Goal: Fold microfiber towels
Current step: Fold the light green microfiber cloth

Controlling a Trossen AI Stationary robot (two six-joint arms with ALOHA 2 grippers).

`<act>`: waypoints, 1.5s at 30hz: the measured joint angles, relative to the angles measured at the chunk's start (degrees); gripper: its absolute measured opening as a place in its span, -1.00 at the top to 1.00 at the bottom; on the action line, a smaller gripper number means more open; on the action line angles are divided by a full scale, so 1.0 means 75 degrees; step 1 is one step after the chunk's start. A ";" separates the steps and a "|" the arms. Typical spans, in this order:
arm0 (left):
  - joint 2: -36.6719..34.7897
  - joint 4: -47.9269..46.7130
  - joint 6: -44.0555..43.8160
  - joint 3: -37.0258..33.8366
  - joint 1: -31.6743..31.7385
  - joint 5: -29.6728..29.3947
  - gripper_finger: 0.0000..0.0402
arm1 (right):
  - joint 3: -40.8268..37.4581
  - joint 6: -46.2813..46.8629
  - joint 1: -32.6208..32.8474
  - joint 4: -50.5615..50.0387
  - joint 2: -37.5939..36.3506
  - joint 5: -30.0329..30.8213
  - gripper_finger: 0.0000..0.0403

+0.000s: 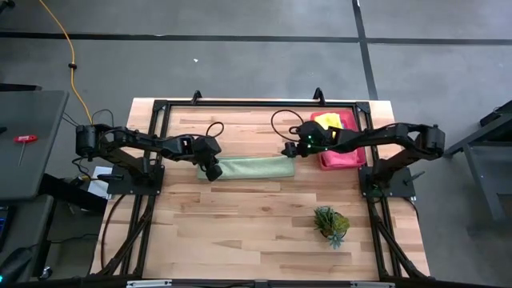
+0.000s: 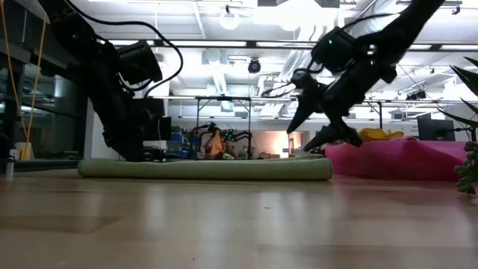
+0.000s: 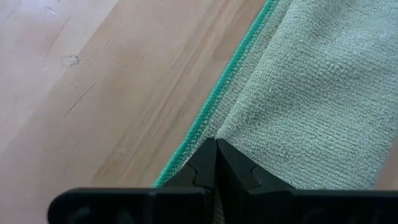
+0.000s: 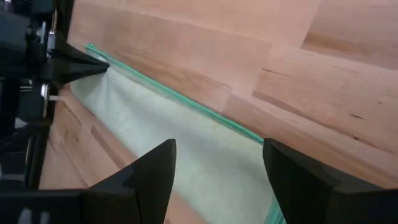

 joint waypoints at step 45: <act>-0.0281 -0.2144 0.2273 0.0945 -0.0006 -0.1876 1.00 | 0.1739 0.2017 0.1140 -0.2077 0.1435 0.0648 -0.16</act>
